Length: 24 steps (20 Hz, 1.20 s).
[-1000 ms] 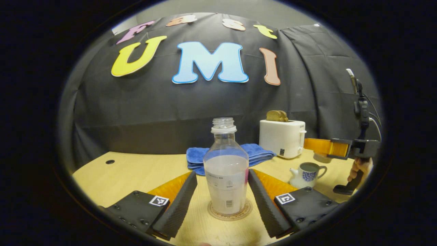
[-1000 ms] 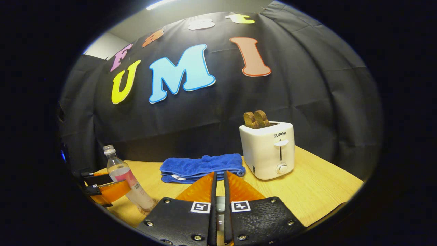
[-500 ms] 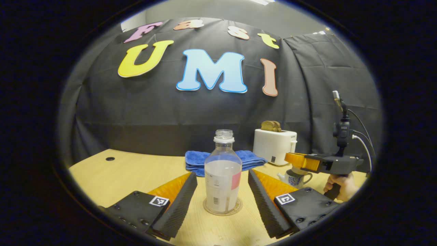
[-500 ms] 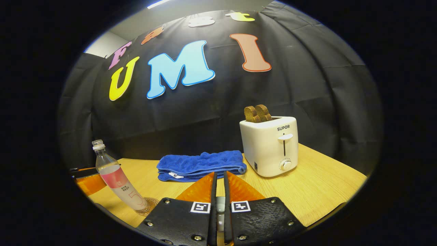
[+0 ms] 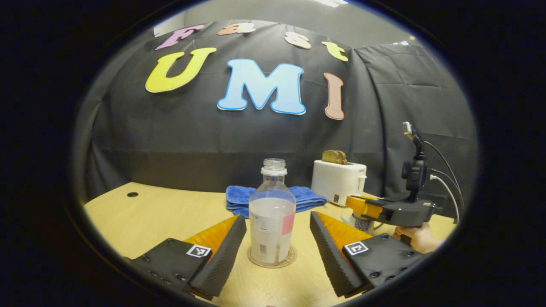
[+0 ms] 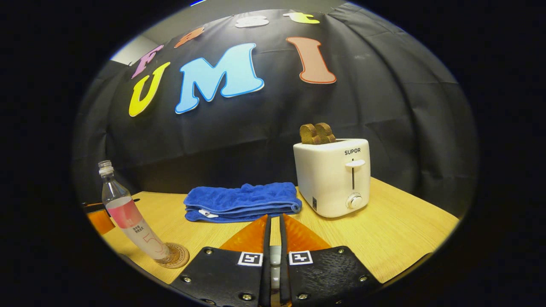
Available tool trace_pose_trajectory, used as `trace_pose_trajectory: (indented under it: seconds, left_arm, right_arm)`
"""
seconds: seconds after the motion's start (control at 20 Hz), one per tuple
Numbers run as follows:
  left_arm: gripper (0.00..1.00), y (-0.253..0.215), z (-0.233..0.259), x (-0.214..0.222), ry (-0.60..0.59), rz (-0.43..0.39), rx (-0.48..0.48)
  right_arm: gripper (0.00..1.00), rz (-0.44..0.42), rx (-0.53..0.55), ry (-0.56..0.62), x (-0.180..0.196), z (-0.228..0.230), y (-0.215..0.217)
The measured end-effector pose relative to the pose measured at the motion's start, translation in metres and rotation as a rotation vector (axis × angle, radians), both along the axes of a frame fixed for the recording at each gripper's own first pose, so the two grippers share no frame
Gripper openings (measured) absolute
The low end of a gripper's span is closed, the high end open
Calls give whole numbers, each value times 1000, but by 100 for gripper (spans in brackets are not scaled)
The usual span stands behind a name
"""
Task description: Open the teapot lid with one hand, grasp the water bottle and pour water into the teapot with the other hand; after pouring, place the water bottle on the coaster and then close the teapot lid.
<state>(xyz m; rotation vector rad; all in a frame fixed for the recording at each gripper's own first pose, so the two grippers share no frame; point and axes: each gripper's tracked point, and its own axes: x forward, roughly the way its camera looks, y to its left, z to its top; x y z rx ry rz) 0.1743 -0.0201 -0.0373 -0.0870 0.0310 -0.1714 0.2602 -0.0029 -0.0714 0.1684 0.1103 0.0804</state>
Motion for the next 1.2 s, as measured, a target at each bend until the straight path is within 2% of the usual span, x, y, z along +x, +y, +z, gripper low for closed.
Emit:
trace_pose_trajectory:
  seconds: [0.1,0.55,0.65,0.7,0.75,0.85,0.9,1.0,1.2]
  left_arm:
    - [100,-1,-2,0,9,-3,1]
    - [100,-5,-11,3,25,-15,3]
    - [100,-3,-16,5,38,-6,17]
    - [100,-2,-16,6,37,-2,22]
    - [100,0,-16,5,35,4,25]
    - [100,1,-16,6,32,9,27]
    - [100,1,-14,5,28,10,26]
    - [100,-2,-5,0,6,8,21]
    - [100,-3,8,-11,-46,19,30]
  right_arm:
    - [8,-9,-10,2,1,0,0]
    - [19,-14,-62,13,-6,-3,5]
    - [29,-6,-58,9,-10,0,7]
    - [41,-20,-68,8,-13,2,5]
    - [44,-10,-73,-3,-17,6,8]
    - [55,-1,-99,-31,-28,16,13]
    - [71,-17,-114,-43,-34,22,12]
    - [81,-22,-105,-68,-46,32,17]
    - [83,-33,-104,-76,-85,40,19]
